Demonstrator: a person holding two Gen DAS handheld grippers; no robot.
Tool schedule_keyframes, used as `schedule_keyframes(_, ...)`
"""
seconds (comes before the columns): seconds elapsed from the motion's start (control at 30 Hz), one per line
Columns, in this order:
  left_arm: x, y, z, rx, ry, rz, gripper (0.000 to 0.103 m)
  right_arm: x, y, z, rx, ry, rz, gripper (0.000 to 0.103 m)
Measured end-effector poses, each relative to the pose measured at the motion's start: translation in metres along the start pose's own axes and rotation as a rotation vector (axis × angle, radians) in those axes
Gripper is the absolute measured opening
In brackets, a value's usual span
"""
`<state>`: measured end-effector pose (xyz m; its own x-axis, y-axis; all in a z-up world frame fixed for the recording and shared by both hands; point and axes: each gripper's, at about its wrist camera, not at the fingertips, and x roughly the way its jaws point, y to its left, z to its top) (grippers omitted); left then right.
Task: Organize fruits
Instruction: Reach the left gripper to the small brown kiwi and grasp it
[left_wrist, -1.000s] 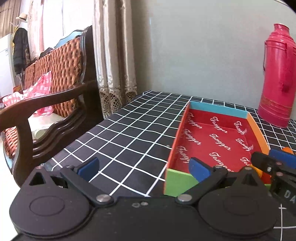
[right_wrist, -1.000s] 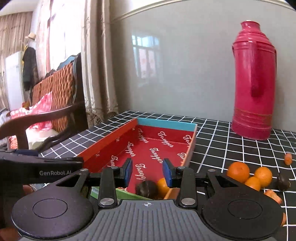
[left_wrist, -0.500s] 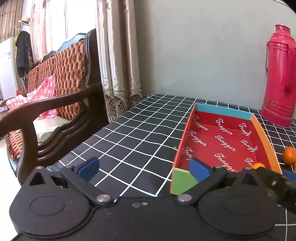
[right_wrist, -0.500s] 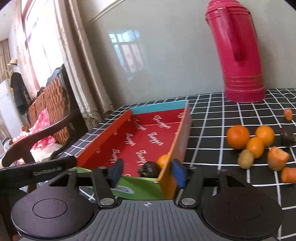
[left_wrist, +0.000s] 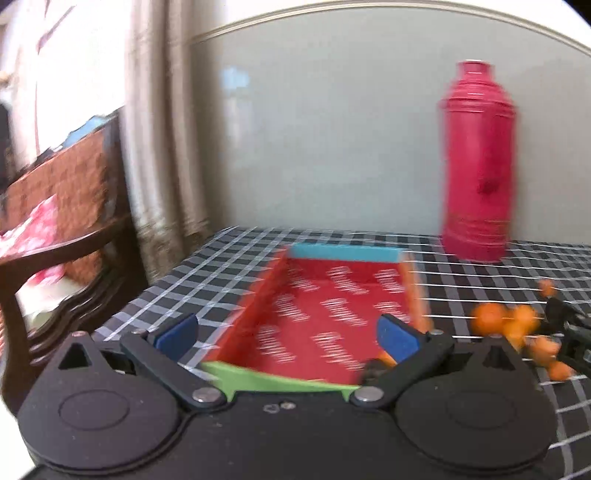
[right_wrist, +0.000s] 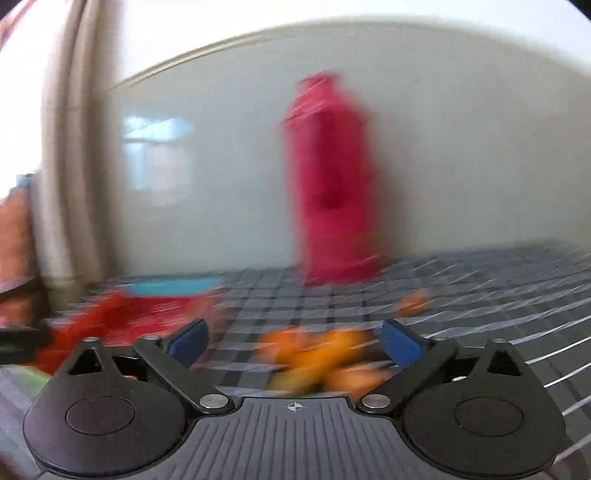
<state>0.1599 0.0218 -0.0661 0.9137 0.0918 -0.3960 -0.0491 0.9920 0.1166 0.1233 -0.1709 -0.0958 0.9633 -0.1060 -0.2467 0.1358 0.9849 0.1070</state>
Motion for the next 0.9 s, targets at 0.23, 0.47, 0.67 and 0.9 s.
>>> schedule_keyframes(0.23,-0.016,-0.086,-0.013,0.168,-0.046,-0.151,0.097,-0.016,-0.058,-0.008,-0.071,-0.084,-0.345,0.103)
schedule_keyframes(0.47,-0.003,-0.133,-0.026,0.221,-0.003,-0.221,0.094,-0.025,-0.085,-0.016,-0.088,-0.104,-0.513,0.103)
schedule_keyframes(0.67,0.024,-0.151,-0.034,0.236,0.081,-0.227,0.076,-0.038,-0.093,-0.02,-0.09,-0.151,-0.56,0.103)
schedule_keyframes(0.9,0.037,-0.157,-0.033,0.215,0.112,-0.248,0.068,-0.039,-0.098,-0.017,-0.102,-0.162,-0.551,0.103)
